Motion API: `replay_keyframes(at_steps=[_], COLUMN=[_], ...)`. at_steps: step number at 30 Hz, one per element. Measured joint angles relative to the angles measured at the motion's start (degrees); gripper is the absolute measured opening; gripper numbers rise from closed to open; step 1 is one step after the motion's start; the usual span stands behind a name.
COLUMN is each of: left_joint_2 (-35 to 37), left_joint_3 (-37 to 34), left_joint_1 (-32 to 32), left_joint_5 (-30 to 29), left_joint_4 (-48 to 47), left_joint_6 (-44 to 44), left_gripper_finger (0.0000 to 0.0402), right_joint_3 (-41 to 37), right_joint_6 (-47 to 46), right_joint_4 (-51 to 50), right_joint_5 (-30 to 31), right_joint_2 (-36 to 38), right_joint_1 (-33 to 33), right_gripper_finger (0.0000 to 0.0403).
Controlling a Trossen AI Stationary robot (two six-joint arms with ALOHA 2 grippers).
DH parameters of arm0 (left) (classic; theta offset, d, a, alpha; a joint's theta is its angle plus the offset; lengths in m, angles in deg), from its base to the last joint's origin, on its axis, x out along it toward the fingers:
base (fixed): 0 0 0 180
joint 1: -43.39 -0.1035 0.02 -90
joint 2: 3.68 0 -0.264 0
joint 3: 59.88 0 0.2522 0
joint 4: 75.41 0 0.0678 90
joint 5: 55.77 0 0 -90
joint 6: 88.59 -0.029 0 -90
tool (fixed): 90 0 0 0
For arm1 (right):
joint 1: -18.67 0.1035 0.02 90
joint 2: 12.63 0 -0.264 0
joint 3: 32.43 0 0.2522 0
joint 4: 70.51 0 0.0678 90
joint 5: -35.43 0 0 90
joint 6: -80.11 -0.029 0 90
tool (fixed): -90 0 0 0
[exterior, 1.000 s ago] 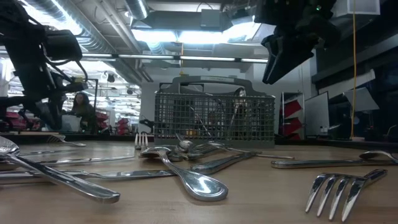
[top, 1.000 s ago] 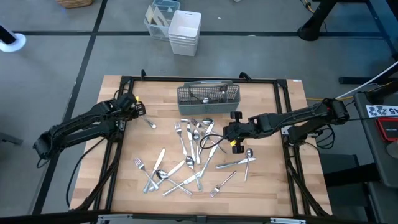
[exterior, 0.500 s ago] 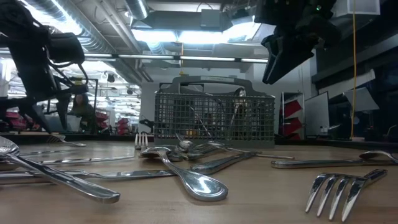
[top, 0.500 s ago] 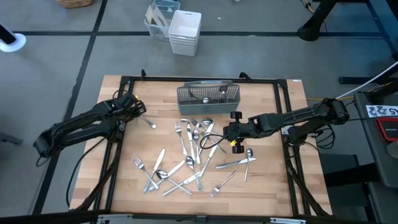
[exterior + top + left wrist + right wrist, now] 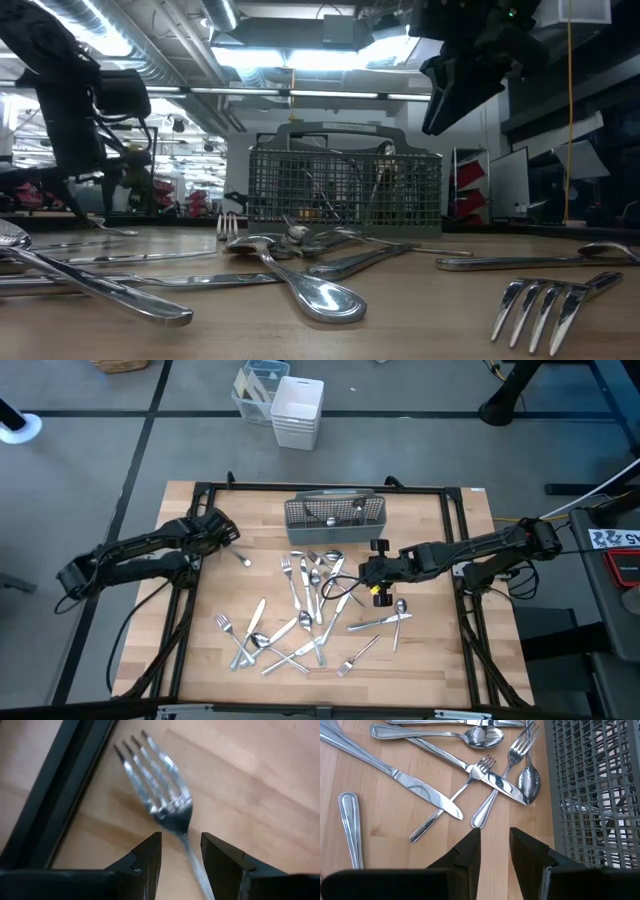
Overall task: Sort silverware
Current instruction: Put the fork into the silverware rack
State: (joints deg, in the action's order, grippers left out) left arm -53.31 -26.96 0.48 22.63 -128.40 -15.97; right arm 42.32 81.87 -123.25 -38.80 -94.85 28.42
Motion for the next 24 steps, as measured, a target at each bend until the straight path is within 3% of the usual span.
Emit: replay_keyframes(at_steps=[17, 24], left_joint_2=[-10.6, -10.7], left_joint_3=[0.3, 0.0], left_joint_1=[-5.5, -5.5], left_joint_5=[-2.1, -3.0], left_joint_4=[9.1, 9.6], left_joint_6=[-3.0, -8.7], left_gripper_finger=[0.0124, 0.0039], right_joint_3=[0.0, 0.0], right_joint_6=[0.0, 0.0], right_joint_4=[0.0, 0.0], right_joint_5=[0.0, 0.0], right_joint_2=[0.0, 0.0], right_joint_1=[0.0, 0.0], right_gripper_finger=[0.0105, 0.0105])
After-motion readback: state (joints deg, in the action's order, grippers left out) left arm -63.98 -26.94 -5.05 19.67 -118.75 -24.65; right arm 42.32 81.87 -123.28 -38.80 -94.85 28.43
